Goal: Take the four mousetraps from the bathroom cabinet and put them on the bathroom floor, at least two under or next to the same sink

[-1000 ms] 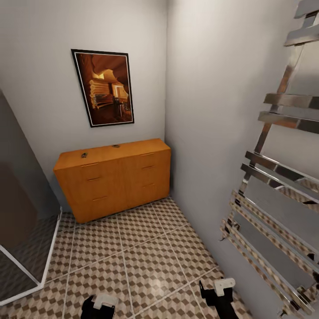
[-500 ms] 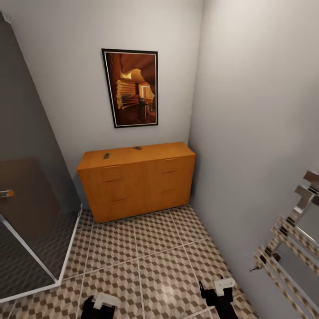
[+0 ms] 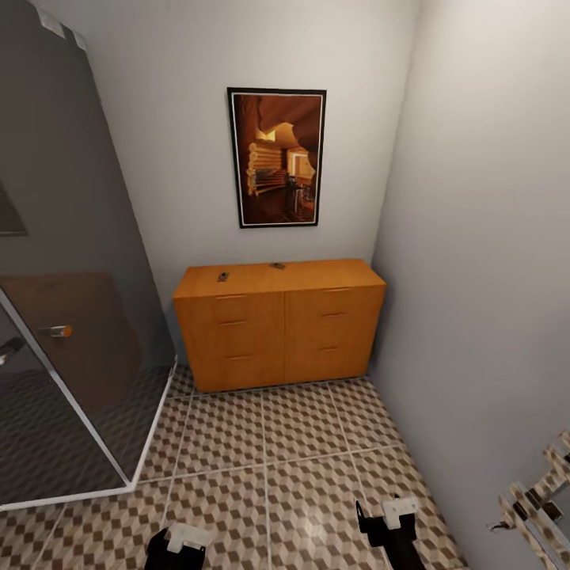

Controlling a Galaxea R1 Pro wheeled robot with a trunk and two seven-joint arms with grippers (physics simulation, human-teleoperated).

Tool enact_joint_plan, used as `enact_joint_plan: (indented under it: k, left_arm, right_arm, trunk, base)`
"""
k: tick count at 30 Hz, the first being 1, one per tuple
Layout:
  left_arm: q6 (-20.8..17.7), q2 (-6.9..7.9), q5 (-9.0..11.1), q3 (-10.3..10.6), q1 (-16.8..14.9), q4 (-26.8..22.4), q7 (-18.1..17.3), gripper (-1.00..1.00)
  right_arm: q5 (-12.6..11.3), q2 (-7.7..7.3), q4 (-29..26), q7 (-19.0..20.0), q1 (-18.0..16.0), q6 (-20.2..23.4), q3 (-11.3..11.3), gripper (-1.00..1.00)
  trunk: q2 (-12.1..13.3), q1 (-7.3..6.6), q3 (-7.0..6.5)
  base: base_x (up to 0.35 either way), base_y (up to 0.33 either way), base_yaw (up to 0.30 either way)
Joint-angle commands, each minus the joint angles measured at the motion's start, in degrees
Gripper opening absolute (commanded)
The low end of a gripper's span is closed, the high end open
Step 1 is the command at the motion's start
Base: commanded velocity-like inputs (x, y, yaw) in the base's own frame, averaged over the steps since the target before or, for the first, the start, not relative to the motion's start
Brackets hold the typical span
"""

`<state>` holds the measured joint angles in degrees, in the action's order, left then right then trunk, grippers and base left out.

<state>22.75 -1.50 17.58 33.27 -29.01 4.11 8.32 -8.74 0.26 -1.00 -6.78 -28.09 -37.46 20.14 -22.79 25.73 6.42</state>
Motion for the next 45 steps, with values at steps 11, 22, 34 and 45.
enact_joint_plan:
  k: [11,22,34,45]
  left_arm:
    - [0.3,-0.08,0.3,0.5,0.0,0.3,0.1,1.0]
    - [0.3,-0.08,0.3,0.5,0.0,0.3,0.1,1.0]
    - [0.3,-0.08,0.3,0.5,0.0,0.3,0.1,1.0]
    - [0.4,-0.08,0.3,0.5,0.1,0.3,0.1,1.0]
  right_arm:
    - [-0.5,-0.05,0.0,0.0,0.0,-0.2,0.5,1.0]
    - [-0.5,-0.08,0.0,0.1,0.0,-0.2,0.5,1.0]
    - [-0.5,-0.08,0.0,0.2,0.0,-0.2,0.5,1.0]
    - [-0.5,-0.08,0.0,0.1,0.0,-0.2,0.5,1.0]
  trunk:
    - [-0.1,0.05,0.12]
    - [-0.1,0.05,0.12]
    - [-0.1,0.05,0.12]
    - [-0.1,0.05,-0.01]
  base:
    - [0.241,-0.218,0.26]
    - [0.301,-0.137,0.028]
    - [0.319,0.041,0.0]
    - [0.142,0.099,-0.05]
